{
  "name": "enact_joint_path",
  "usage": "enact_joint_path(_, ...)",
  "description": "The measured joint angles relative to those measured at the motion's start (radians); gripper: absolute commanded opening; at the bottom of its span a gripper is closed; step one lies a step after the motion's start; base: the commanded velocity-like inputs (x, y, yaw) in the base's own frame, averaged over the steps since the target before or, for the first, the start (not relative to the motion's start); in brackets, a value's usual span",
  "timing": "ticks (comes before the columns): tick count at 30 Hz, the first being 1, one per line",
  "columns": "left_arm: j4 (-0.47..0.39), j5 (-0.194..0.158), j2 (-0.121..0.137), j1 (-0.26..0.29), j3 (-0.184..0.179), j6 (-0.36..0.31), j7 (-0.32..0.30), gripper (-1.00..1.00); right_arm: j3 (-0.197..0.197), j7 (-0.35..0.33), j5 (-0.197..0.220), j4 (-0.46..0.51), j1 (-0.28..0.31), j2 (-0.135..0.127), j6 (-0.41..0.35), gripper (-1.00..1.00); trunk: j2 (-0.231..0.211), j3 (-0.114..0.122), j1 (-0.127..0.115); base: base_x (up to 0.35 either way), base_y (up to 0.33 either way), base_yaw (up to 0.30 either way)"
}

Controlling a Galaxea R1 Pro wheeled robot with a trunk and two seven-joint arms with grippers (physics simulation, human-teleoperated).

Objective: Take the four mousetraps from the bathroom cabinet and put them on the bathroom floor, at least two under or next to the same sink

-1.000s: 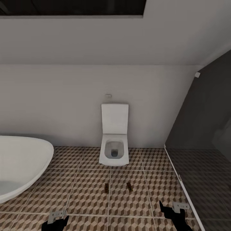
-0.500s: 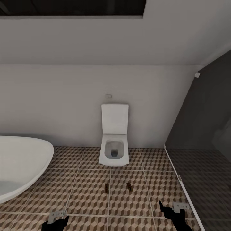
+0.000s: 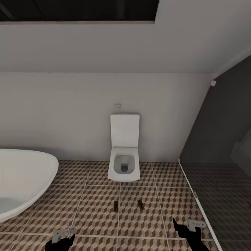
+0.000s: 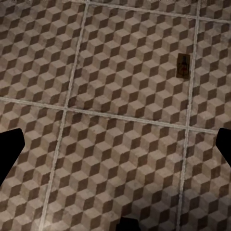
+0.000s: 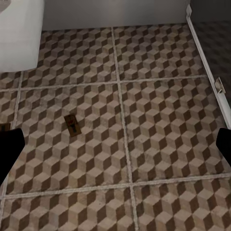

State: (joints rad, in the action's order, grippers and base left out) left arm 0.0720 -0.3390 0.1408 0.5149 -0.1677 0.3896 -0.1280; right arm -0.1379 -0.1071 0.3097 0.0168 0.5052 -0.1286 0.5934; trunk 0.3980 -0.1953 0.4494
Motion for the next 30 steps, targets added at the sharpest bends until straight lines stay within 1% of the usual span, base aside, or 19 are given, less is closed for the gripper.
enact_joint_path(15, 0.0, 0.0, 0.0, 0.0, 0.0, 0.0, 0.0, 1.0, 0.0, 0.0, 0.0, 0.0, 0.0, 0.0, 0.0, 1.0, 0.0, 0.014, 0.0, 0.0, 0.0, 0.0)
enact_joint_path(30, 0.0, 0.0, -0.001, 0.0, 0.0, 0.0, 0.0, 1.0, 0.0, 0.0, 0.0, 0.0, 0.0, 0.0, 0.0, 1.0, 0.0, 0.015, 0.0, 0.0, 0.0, 0.0)
